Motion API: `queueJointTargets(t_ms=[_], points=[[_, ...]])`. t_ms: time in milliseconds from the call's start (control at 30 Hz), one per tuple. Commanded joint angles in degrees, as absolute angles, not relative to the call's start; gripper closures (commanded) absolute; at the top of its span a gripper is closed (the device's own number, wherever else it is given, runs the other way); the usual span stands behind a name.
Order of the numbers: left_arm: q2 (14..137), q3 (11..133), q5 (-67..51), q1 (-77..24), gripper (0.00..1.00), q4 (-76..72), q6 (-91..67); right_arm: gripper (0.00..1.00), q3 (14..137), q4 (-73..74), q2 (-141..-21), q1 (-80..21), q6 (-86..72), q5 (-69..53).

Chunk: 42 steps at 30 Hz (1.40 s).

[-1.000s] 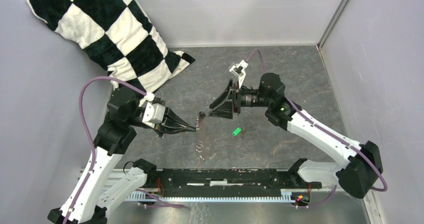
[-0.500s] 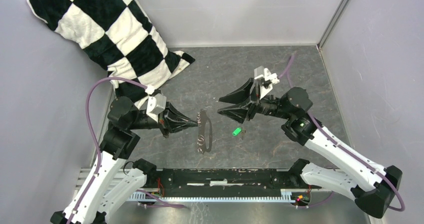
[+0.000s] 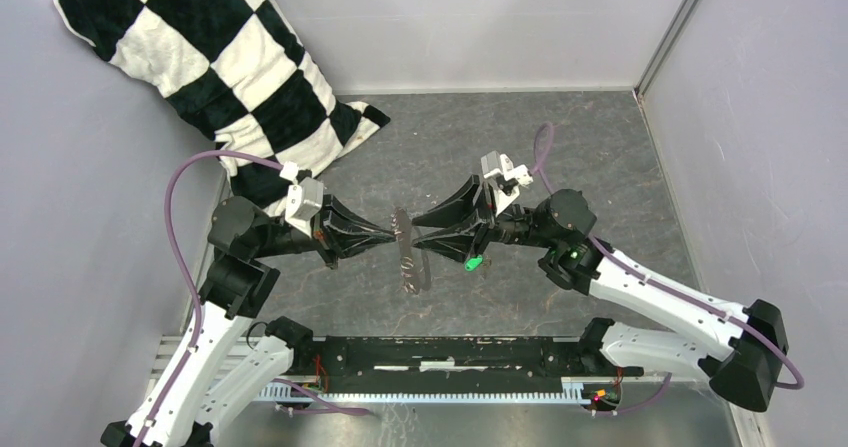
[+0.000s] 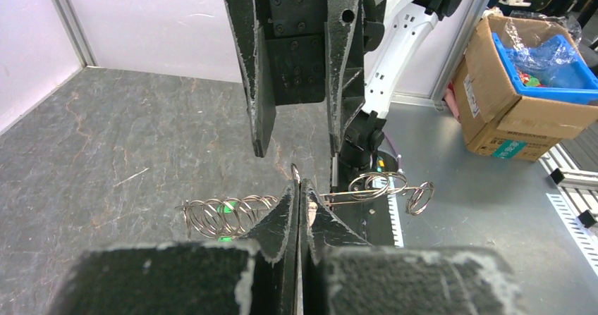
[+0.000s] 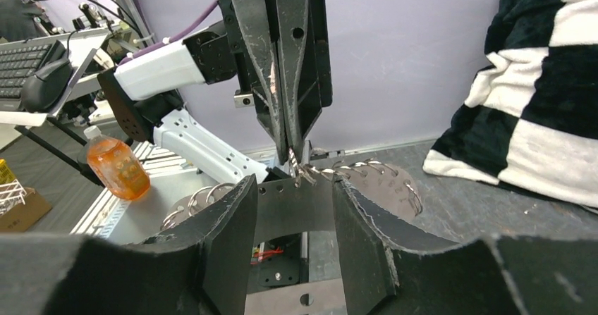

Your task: Put the keys on the keyring

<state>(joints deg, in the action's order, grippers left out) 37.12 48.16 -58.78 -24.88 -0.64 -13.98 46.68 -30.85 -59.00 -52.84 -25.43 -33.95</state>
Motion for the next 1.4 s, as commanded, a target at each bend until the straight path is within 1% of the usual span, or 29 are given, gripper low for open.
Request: queueJointTargets(t_ms=[0,200,367,433,567,700,767,800,867,900,933,967,1000,1033,1067,1100,1133,1167,1200,1300,1367], points=[[36.9,48.9,-60.5,-25.2,0.98,-4.0,-16.2,0.51,46.4,-38.8,-60.8,-53.4,-28.6,-33.9],[36.9,49.3,-61.4,-25.1,0.98,-4.2,-15.6,0.51,46.9,-39.4,-62.8,-53.8,-29.7,-35.1],[36.9,49.5,-61.8,-25.1,0.98,-4.3,-15.5,0.53,47.2,-39.8,-63.4,-54.0,-30.2,-35.7],[37.0,49.7,-61.7,-25.1,0.98,-4.5,-15.6,0.55,47.3,-39.4,-63.7,-54.0,-30.2,-35.7],[37.1,49.8,-61.7,-25.1,0.98,-4.6,-15.6,0.63,47.3,-39.8,-64.2,-54.3,-30.6,-35.8],[37.0,49.8,-61.5,-25.1,0.98,-4.8,-15.7,0.64,47.2,-40.3,-64.7,-54.7,-31.2,-35.7],[36.9,49.8,-61.4,-25.1,0.98,-4.9,-15.7,0.68,47.1,-41.2,-64.8,-54.9,-31.6,-35.5],[36.9,49.7,-61.4,-25.2,0.98,-4.8,-15.8,0.72,47.1,-41.6,-65.0,-54.9,-31.8,-35.6],[36.8,49.7,-61.5,-25.1,0.98,-4.6,-15.6,0.87,47.4,-41.8,-64.9,-55.0,-31.7,-35.5],[36.8,49.7,-61.5,-25.2,0.98,-4.1,-15.2,0.97,47.5,-41.5,-64.8,-54.9,-31.5,-35.4],[36.8,49.7,-61.8,-25.2,0.98,-3.1,-14.3,0.99,47.8,-40.5,-64.4,-54.9,-30.9,-35.0],[36.8,49.9,-61.5,-25.1,0.98,-1.4,-12.9,0.99,48.8,-38.0,-64.1,-54.9,-29.7,-35.0],[36.9,50.5,-60.6,-25.2,0.95,1.7,-10.3,0.99,50.0,-33.9,-63.7,-54.9,-27.6,-34.9],[37.2,51.2,-59.0,-25.1,0.88,5.1,-7.5,0.99,51.8,-29.4,-63.4,-54.9,-24.9,-34.7],[37.6,52.3,-57.1,-25.1,0.59,9.4,-4.3,0.99,53.9,-22.8,-63.3,-54.9,-21.6,-34.2],[38.3,53.4,-55.3,-25.1,0.4,13.2,-1.4,0.99,55.8,-17.2,-63.2,-54.9,-19.0,-33.3],[38.8,55.0,-53.8,-25.1,0.28,18.1,2.9,0.99,58.1,-10.7,-63.5,-54.9,-15.9,-32.4],[39.5,56.6,-52.9,-25.1,0.24,21.6,6.4,0.99,60.0,-4.7,-63.8,-54.9,-13.9,-31.9],[40.0,57.8,-52.4,-25.1,0.23,24.3,9.6,0.99,62.3,-0.6,-64.4,-54.9,-11.6,-31.1],[40.3,60.1,-53.4,-25.1,0.22,30.5,18.0,0.99,67.8,13.5,-66.5,-54.9,-7.1,-29.9],[40.1,60.7,-54.8,-25.1,0.22,33.9,22.7,0.99,70.2,19.1,-67.8,-55.0,-5.1,-29.9]])
